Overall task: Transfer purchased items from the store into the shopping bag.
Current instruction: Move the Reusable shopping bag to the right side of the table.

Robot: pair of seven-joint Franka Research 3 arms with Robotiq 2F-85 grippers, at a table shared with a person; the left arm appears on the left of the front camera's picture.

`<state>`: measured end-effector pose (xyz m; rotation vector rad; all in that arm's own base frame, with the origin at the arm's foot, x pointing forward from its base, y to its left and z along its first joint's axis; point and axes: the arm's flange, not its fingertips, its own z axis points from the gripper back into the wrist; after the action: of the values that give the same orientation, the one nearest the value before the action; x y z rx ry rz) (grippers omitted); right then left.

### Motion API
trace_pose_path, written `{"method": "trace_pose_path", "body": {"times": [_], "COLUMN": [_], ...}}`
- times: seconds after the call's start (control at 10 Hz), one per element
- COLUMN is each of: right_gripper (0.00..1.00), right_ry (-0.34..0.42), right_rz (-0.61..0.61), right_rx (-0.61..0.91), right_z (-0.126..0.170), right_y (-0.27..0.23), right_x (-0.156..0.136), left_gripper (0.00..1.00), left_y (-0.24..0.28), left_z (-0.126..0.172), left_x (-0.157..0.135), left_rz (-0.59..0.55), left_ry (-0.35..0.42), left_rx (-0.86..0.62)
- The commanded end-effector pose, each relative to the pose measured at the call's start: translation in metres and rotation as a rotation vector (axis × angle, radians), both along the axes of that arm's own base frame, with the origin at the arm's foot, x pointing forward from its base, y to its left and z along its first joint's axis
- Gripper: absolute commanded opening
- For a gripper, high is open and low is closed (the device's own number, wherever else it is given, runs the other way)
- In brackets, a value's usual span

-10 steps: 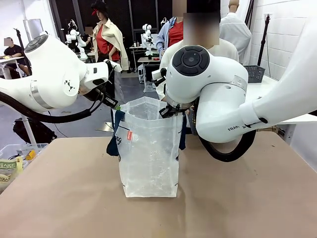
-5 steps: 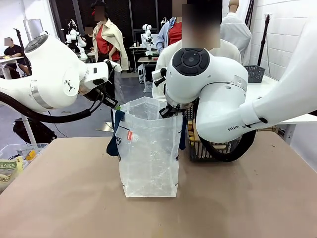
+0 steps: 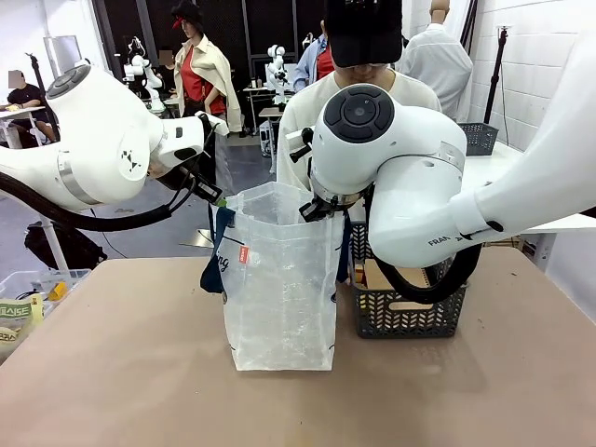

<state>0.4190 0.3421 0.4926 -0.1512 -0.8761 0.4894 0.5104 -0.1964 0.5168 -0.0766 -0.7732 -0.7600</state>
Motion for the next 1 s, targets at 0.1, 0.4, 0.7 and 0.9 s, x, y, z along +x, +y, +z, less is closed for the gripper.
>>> {"method": "trace_pose_path", "body": {"times": [0.1,0.4,0.7,0.9], "right_gripper": [0.0,0.0,0.0,0.0], "right_ry": [0.013,0.013,0.013,0.013], "right_rz": [0.001,0.001,0.001,0.001], "right_rx": [0.009,0.009,0.009,0.009], "right_z": [0.004,0.004,0.004,0.004], "right_y": [-0.0008,-0.0008,-0.0008,-0.0008], "right_x": [-0.0005,-0.0005,-0.0005,-0.0005], "left_gripper": [0.0,0.0,0.0,0.0], "left_y": [-0.0019,-0.0019,-0.0019,-0.0019], "left_z": [0.0024,0.0024,0.0024,0.0024], "left_x": [0.003,0.003,0.003,0.003], "left_rz": [0.0,0.0,0.0,0.0], "left_ry": [0.002,0.002,0.002,0.002], "left_rx": [0.0,0.0,0.0,0.0]}}
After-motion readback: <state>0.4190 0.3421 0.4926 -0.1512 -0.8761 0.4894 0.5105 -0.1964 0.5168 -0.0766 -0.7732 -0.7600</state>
